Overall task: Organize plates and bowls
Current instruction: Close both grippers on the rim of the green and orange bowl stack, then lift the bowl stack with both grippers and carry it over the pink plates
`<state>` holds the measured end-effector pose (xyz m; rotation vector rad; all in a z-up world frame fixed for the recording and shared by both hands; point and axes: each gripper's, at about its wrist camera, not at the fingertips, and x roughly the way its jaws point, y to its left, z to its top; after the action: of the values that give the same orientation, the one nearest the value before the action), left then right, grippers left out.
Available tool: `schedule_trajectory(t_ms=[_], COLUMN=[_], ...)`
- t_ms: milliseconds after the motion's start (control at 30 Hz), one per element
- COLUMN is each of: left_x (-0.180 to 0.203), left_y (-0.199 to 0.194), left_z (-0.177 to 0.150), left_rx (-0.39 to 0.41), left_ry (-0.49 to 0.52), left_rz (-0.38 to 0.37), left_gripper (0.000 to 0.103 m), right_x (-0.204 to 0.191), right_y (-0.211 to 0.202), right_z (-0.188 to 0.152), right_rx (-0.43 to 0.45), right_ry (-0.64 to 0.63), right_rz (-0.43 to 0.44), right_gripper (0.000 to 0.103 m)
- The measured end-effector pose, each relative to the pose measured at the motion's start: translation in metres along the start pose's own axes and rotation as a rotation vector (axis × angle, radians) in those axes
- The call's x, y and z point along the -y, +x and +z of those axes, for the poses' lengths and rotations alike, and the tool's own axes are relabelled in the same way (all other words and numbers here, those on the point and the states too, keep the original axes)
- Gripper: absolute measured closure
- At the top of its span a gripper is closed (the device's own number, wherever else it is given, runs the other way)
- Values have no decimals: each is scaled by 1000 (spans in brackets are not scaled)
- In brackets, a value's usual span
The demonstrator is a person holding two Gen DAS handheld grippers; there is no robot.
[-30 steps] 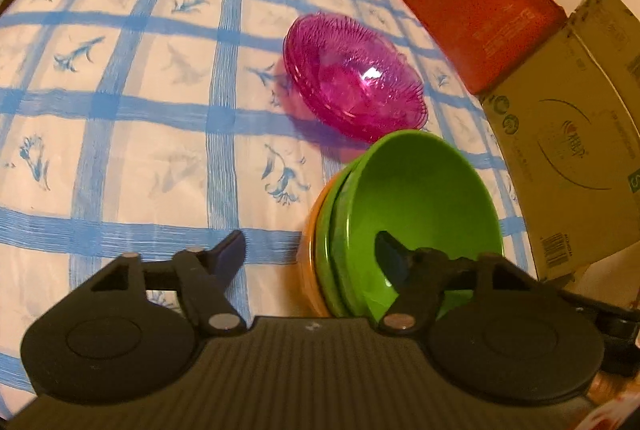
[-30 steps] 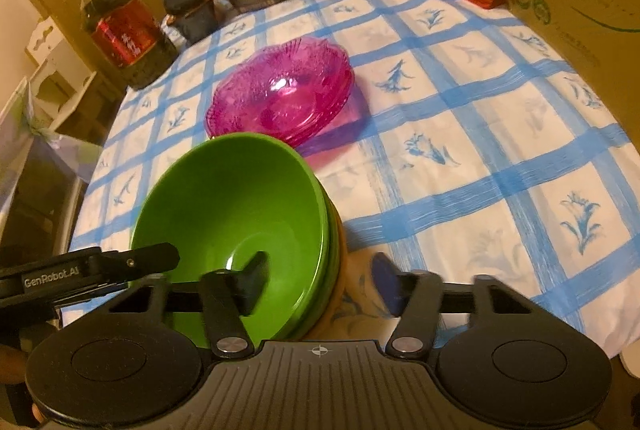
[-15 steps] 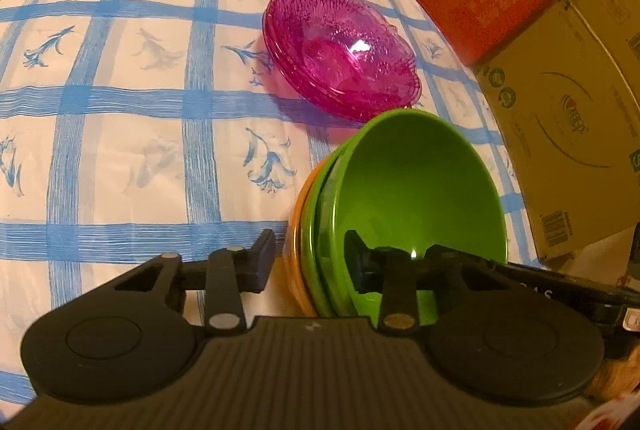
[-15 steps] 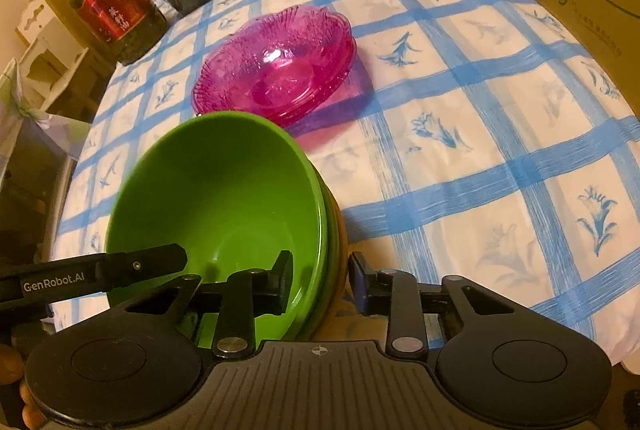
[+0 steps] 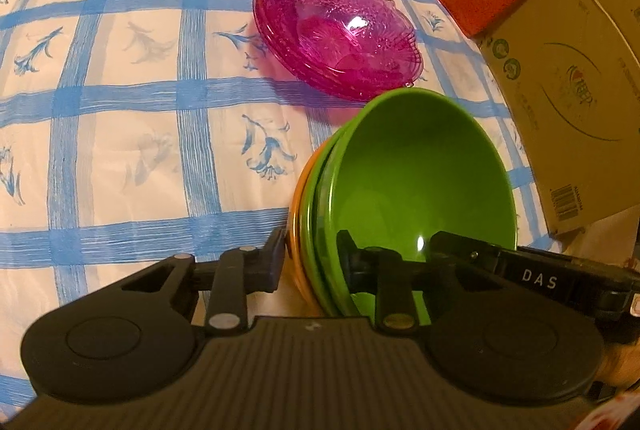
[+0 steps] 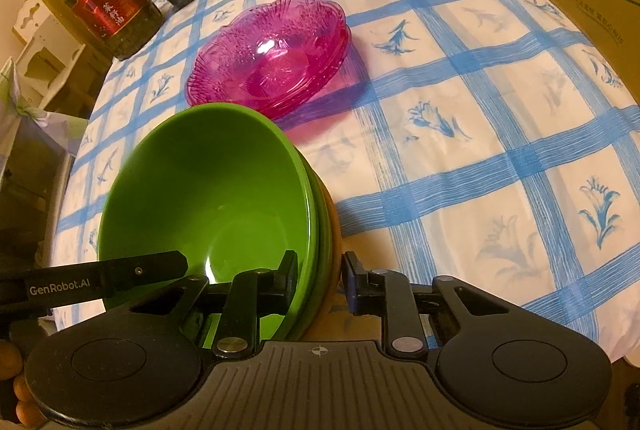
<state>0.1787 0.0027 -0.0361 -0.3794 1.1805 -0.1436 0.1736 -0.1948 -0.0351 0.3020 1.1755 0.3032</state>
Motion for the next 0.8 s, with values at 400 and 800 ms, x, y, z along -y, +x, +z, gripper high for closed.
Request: schedule_trajectory(t_ms=[400, 800], left_x=[2, 4], left_y=[-5, -17], left_z=[-1, -1], left_rx=[-36, -36], left_ry=[5, 23], left_rz=[6, 10], left_gripper=[81, 82], right_x=[-3, -9], right_y=[-6, -16], right_z=[-4, -8], right_rx=[4, 17], right_ry=[4, -6], right_rz=[-11, -11], right_gripper=[80, 80])
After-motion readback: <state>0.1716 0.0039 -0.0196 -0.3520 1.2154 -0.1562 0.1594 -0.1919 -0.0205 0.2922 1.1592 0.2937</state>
